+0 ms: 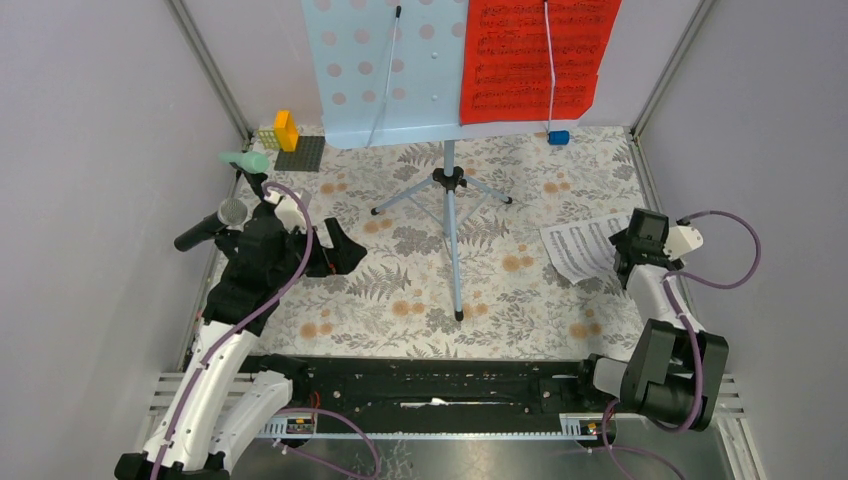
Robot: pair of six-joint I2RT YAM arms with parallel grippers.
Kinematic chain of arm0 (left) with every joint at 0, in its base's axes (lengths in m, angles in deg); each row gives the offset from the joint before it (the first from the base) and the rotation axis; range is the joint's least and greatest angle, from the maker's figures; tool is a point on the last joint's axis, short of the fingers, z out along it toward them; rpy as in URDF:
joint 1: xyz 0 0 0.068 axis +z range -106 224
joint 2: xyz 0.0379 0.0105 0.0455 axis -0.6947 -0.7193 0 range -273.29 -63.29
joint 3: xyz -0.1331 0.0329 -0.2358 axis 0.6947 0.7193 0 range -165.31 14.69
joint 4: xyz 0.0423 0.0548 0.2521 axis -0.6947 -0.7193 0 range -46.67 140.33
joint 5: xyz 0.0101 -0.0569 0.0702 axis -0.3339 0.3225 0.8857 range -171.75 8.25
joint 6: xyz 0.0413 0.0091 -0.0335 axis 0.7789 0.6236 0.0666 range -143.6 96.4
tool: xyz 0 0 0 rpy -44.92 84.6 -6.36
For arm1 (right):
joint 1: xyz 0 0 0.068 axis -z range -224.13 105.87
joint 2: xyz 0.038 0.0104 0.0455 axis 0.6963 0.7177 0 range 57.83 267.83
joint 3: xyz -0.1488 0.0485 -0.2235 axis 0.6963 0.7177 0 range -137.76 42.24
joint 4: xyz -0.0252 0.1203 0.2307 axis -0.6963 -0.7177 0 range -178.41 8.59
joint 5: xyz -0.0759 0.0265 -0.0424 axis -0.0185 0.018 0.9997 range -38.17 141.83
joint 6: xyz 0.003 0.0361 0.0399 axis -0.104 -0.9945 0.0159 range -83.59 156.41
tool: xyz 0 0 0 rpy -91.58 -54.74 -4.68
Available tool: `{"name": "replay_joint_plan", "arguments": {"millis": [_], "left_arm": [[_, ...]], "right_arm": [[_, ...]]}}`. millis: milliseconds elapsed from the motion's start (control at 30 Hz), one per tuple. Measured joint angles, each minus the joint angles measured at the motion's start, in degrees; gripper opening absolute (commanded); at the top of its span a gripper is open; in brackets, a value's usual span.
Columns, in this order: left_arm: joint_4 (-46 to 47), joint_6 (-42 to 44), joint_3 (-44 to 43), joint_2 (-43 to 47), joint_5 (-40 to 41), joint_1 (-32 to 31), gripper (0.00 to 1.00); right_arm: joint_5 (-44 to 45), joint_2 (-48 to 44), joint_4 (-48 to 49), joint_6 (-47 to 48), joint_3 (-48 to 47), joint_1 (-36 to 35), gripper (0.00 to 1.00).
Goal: Pack up the instrument practice props
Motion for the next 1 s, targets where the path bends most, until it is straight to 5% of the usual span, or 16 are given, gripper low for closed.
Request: {"name": "replay_joint_plan", "arguments": {"millis": [467, 800, 1000], "left_arm": [[0.31, 0.0, 0.0, -1.38, -0.02, 0.0, 0.99], [-4.59, 0.46, -4.13, 1.36, 4.37, 0.0, 0.99], [-8.85, 0.39, -22.12, 2.4, 8.52, 0.0, 0.99]], "right_arm": [[0.28, -18.75, -4.83, 0.9, 0.0, 0.57, 0.9], [-26.73, -26.1, -11.8, 7.37, -6.4, 0.59, 0.93], [-34.29, -29.77, -17.03, 10.23, -14.4, 0.61, 0.94]]}}
